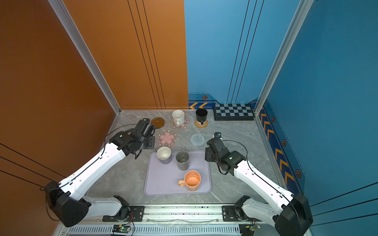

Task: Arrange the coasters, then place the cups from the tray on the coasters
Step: 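Move the open left gripper back over the grey mug on the tray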

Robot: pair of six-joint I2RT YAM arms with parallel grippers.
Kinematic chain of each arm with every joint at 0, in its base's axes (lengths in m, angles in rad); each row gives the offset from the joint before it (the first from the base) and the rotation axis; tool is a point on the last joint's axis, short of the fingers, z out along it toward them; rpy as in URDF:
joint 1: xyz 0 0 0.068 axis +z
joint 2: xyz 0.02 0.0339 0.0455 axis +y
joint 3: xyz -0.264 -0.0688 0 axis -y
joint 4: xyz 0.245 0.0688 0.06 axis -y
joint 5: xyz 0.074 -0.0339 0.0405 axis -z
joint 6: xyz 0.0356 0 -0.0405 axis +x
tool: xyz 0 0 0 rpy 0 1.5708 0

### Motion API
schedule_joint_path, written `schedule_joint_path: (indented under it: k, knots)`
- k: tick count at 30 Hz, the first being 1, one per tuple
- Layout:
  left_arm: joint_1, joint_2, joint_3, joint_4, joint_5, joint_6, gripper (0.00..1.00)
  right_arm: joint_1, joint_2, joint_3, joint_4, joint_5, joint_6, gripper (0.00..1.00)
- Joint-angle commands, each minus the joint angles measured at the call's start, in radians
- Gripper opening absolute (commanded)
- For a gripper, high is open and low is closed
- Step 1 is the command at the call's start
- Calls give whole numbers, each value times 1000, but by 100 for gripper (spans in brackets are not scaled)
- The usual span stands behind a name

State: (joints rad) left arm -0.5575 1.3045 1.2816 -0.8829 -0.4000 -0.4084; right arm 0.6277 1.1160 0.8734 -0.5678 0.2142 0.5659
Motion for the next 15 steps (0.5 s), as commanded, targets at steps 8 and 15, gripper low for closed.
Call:
schedule_joint_path:
  k: [8, 15]
  knots:
    - [-121, 42, -59, 101, 53, -95, 36, 7, -3, -10, -30, -20, 13, 67]
    - [-185, 260, 86, 169, 47, -94, 35, 14, -4, -5, -30, -33, 16, 67]
